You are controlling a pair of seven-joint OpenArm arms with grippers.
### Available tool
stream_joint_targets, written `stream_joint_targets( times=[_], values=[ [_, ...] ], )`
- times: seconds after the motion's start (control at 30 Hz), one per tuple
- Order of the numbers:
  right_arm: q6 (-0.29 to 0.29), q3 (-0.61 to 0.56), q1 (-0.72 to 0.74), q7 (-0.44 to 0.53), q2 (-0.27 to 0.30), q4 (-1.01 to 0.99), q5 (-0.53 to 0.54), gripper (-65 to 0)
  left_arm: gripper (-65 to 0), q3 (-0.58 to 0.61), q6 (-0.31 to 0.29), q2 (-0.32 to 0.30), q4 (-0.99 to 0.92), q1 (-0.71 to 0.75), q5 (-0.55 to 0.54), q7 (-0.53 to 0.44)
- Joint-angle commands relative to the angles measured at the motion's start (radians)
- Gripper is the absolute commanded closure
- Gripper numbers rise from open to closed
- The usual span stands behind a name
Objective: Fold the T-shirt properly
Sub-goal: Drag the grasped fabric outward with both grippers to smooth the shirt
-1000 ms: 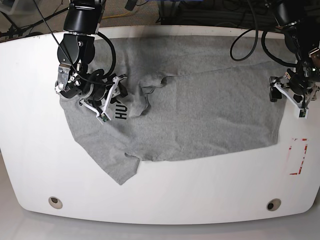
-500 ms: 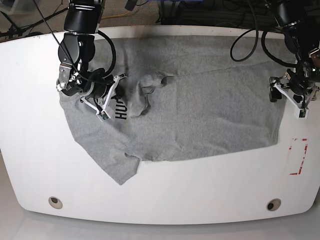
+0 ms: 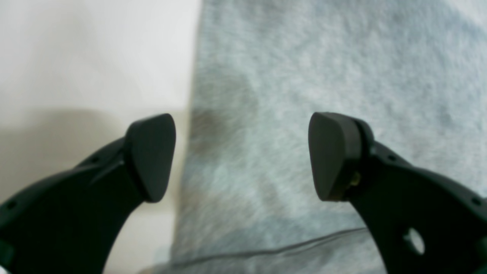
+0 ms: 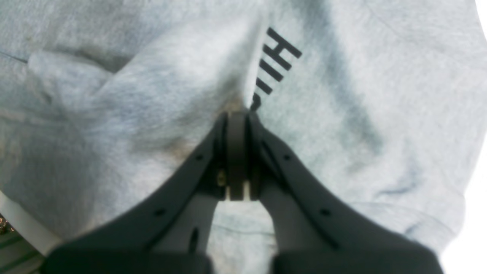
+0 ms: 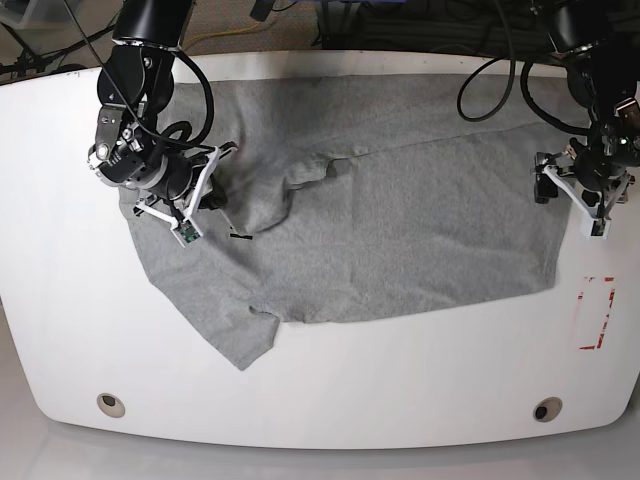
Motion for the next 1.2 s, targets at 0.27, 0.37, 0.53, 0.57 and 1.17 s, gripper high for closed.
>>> stream_joint_targets(
  times=[0.27, 0.37, 0.53, 0.57, 1.17],
  values=[
    [-0.001, 0.074, 0.09, 0.024, 0.048, -0.073, 0.007, 0.0, -51.1, -0.005, 0.001, -0.017, 0.013, -0.01, -0.011, -0.015],
    [-0.001, 0.074, 0.11, 0.042, 0.052, -0.12, 0.005, 0.0, -51.1, -0.005, 0.001, -0.017, 0.013, -0.005, -0.011, -0.015],
    [-0.001, 0.074, 0.127, 0.074, 0.06, -0.211, 0.004, -14.0, -51.1, -0.005, 0.0, -0.017, 0.019, 0.013, -0.012, -0.016],
    [-0.001, 0.074, 0.127, 0.074, 0.071, -0.212, 0.004, -19.0, -51.1, -0.005, 0.0, -0.017, 0.019, 0.015, -0.014, -0.016],
    [-0.001, 0.36, -0.166, 0.005, 0.023, 0.095, 0.013, -40.1, -51.1, -0.009, -0.257, 0.025, 0.289, 0.251, -0.018, -0.008]
  ],
)
